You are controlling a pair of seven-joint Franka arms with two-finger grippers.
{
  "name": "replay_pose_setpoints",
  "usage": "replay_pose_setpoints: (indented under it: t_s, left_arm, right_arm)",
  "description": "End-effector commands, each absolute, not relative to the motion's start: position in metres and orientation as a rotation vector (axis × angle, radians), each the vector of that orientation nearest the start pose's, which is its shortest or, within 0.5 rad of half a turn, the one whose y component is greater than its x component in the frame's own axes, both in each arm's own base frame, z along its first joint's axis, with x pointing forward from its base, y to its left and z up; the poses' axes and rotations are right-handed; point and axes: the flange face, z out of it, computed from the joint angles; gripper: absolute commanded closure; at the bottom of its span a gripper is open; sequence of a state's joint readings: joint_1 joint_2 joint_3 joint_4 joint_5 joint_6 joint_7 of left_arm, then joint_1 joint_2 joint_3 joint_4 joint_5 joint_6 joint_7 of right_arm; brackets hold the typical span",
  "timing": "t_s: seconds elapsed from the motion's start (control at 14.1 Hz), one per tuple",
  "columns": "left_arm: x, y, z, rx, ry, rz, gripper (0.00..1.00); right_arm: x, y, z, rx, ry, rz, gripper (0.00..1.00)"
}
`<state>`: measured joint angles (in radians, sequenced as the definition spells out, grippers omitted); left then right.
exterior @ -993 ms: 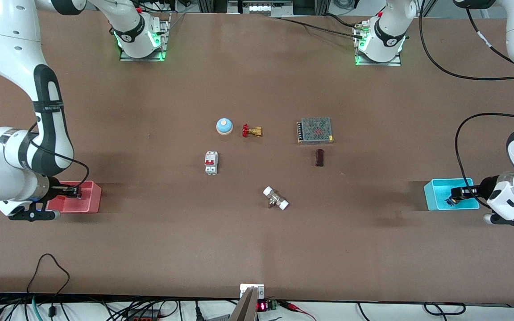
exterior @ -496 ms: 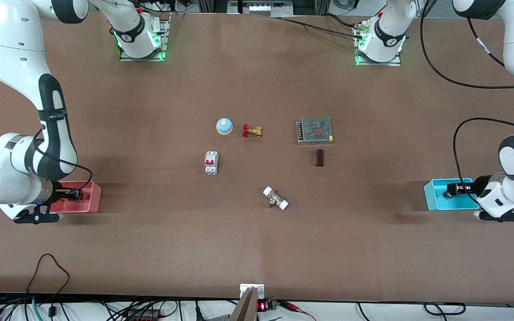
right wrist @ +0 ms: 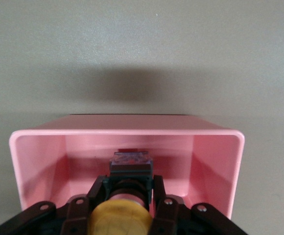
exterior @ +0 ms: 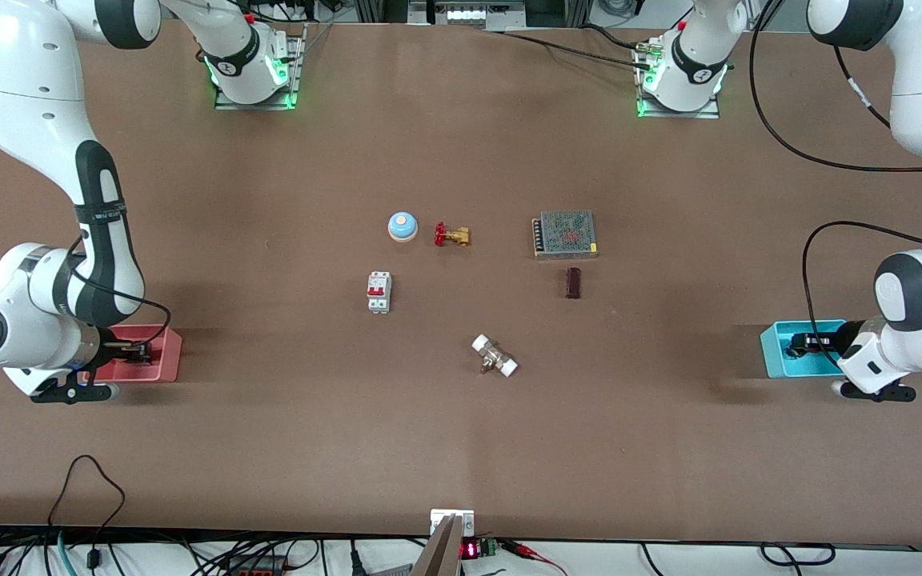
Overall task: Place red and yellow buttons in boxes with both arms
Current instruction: 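Lower and open the right gripper in the pink box while the left releases red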
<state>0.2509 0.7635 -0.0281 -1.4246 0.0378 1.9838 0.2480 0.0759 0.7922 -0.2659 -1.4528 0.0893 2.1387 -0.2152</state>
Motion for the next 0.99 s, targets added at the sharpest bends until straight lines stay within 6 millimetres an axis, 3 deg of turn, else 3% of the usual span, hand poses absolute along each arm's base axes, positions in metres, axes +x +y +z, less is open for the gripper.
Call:
replay_pose_setpoints:
  t_s: [0.0,0.14,0.28,0.43,0.64,0.78,0.92]
  left_arm:
    - [0.691,0.156,0.241,-3.147,0.091,0.285,0.27]
    - [0.706,0.153,0.275,-3.143,0.097,0.182,0.20]
    - [0.719,0.125,0.305,-3.129,0.117,0.102,0.13]
    - [0.722,0.104,0.321,-3.125,0.057,0.068,0.12]
    - [0.723,0.072,0.350,-3.119,-0.006,0.026,0.11]
    - [0.718,0.036,0.366,-3.114,-0.054,0.016,0.09]
    - [0.707,0.015,0.385,-3.111,-0.047,0.029,0.09]
  right_arm:
    - [0.710,-0.101,0.221,-3.231,-0.082,0.147,0.47]
    - [0.711,-0.100,0.223,-3.230,-0.070,0.141,0.00]
    - [0.711,-0.097,0.228,-3.215,-0.062,0.135,0.00]
    - [0.713,-0.092,0.237,-3.171,-0.023,0.107,0.00]
    - [0.709,-0.087,0.274,-3.143,-0.021,0.140,0.00]
    - [0.706,-0.084,0.312,-3.130,-0.025,0.133,0.00]
    - [0.699,-0.082,0.350,-3.113,-0.029,0.146,0.00]
